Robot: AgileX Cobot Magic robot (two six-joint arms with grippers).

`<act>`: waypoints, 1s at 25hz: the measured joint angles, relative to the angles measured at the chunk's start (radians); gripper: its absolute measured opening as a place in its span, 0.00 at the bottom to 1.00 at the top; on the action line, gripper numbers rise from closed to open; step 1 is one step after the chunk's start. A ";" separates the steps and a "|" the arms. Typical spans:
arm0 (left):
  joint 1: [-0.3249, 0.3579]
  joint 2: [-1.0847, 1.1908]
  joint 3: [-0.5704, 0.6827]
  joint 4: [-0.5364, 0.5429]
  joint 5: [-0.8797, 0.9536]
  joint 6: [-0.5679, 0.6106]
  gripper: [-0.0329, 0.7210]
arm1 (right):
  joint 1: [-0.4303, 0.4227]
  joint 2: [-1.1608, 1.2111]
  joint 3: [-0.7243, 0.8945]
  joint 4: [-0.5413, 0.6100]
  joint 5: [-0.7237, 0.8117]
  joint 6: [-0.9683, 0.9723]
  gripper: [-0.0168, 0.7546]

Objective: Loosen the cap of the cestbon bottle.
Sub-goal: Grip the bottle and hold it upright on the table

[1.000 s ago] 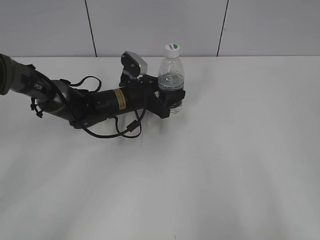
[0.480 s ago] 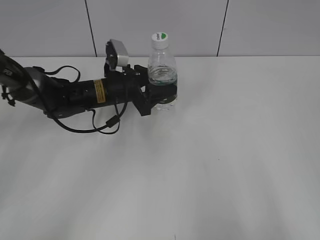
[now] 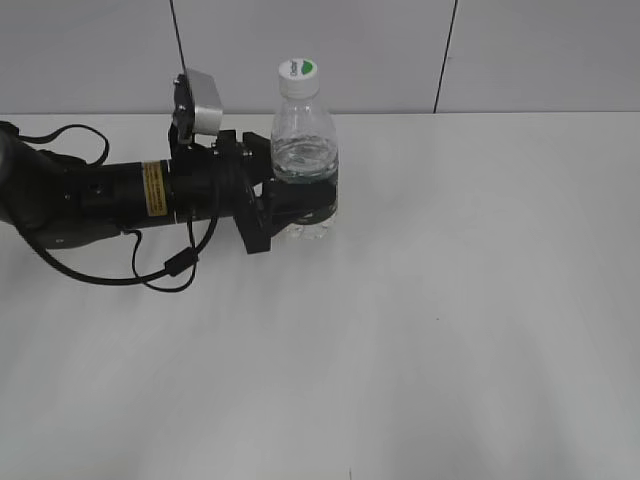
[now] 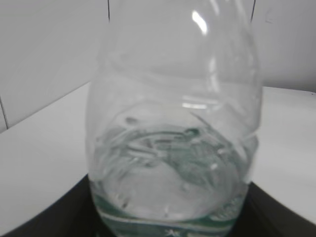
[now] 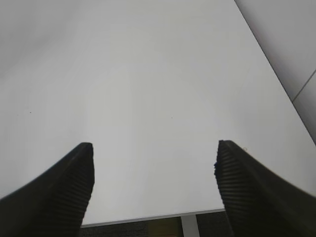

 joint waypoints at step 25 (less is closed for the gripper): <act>-0.046 0.114 0.118 -0.084 0.009 0.143 0.59 | 0.000 0.000 0.000 0.001 0.000 0.000 0.78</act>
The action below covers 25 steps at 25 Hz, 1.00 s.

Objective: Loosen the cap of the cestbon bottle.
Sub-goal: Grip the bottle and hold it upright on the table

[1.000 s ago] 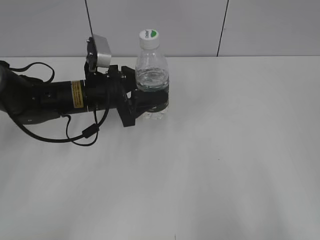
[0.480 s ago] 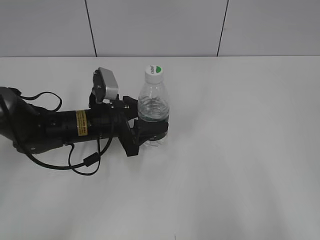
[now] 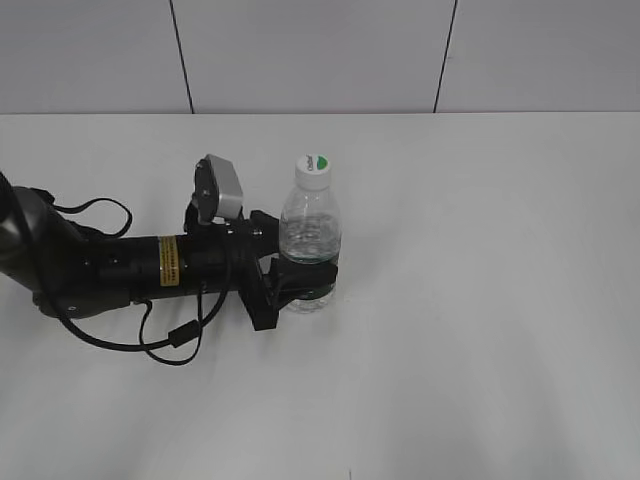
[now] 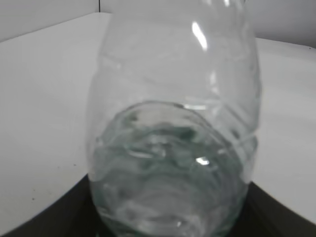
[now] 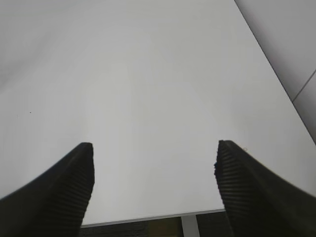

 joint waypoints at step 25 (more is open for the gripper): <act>0.000 0.032 -0.001 -0.015 -0.049 0.002 0.59 | 0.000 0.000 0.000 0.000 0.000 0.000 0.78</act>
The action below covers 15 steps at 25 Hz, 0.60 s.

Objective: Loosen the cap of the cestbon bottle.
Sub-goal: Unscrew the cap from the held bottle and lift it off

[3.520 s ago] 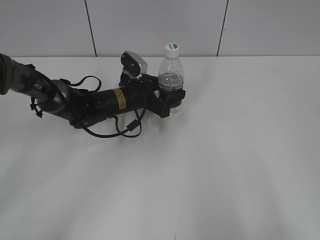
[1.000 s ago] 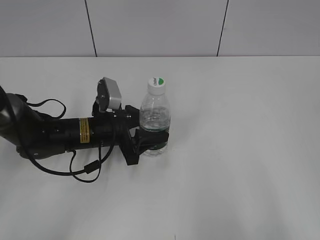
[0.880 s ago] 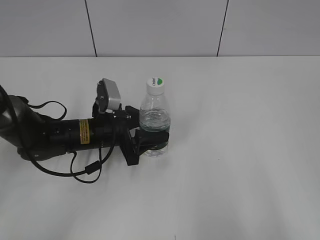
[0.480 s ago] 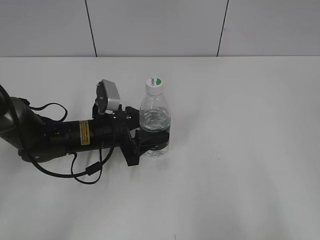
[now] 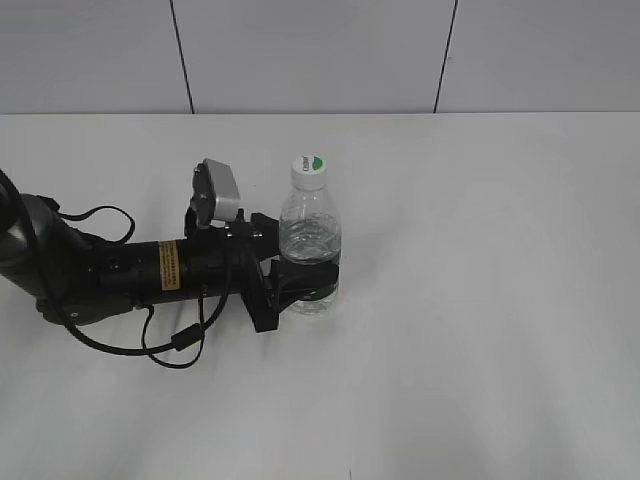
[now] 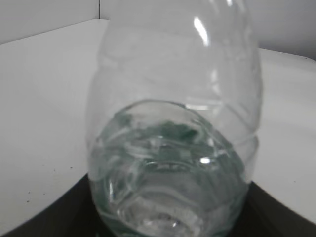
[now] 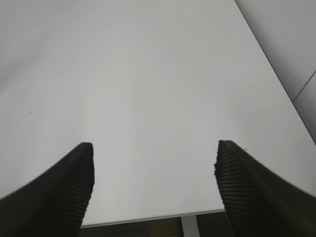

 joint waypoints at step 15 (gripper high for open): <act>0.000 0.000 -0.001 0.001 0.000 0.000 0.59 | 0.000 0.046 -0.047 0.001 -0.060 -0.106 0.78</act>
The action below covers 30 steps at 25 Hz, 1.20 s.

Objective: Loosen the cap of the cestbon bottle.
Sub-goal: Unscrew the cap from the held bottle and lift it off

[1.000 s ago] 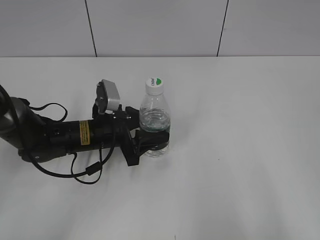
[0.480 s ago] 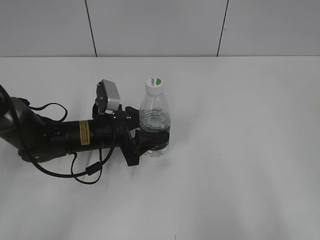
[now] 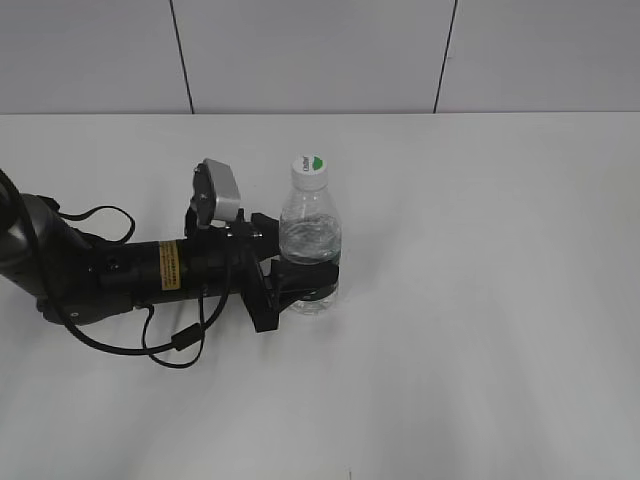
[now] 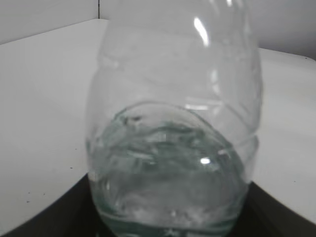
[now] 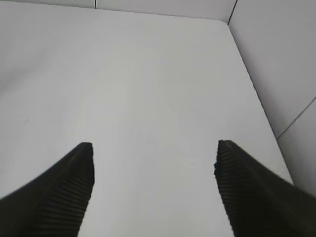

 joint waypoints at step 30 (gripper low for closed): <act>-0.004 0.000 0.000 -0.015 0.000 0.000 0.59 | 0.017 1.422 -0.978 0.255 -0.024 -0.156 0.78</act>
